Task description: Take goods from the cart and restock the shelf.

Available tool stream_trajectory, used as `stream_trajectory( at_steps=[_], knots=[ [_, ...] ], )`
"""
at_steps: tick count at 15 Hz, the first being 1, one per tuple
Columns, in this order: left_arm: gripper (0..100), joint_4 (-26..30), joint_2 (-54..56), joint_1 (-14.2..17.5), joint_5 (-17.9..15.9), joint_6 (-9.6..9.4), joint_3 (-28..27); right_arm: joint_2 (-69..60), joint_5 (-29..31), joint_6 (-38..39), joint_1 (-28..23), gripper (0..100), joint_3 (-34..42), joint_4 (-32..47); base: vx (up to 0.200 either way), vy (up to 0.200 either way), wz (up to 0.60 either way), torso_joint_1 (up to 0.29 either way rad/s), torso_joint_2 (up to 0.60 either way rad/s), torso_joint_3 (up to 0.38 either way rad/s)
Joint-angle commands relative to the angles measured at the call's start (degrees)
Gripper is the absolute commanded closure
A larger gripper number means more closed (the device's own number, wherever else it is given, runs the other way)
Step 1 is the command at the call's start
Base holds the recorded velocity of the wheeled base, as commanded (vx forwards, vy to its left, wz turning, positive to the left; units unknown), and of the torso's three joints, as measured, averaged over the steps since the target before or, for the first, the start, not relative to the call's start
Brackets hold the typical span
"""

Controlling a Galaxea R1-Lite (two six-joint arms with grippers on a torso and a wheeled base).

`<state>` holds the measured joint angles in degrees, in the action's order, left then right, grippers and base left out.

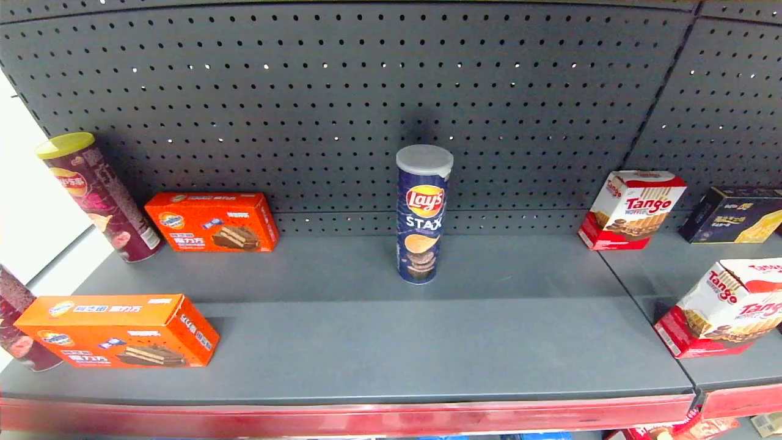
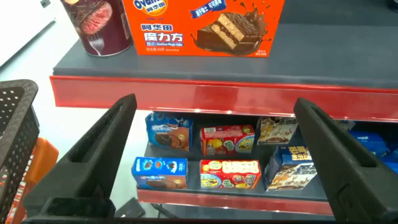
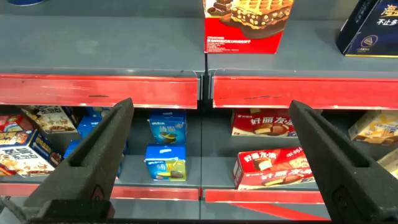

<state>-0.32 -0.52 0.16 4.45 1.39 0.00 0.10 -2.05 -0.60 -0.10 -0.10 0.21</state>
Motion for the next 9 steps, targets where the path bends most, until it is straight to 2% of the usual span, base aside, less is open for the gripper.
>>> stream_trajectory(
  at_steps=[1, 9],
  knots=[
    [0, -0.03, -0.09, 0.02, 0.03, 0.10, 0.00, -0.01, -0.06, -0.02, 0.01, 0, 0.01, -0.03, 0.000, 0.000, 0.60, 0.002, 0.00, 0.002],
    [0, -0.03, -0.09, 0.02, 0.03, 0.10, 0.00, -0.01, 0.03, 0.07, 0.01, 0, 0.01, -0.03, 0.000, 0.000, 0.60, 0.005, 0.00, 0.002]
  ],
)
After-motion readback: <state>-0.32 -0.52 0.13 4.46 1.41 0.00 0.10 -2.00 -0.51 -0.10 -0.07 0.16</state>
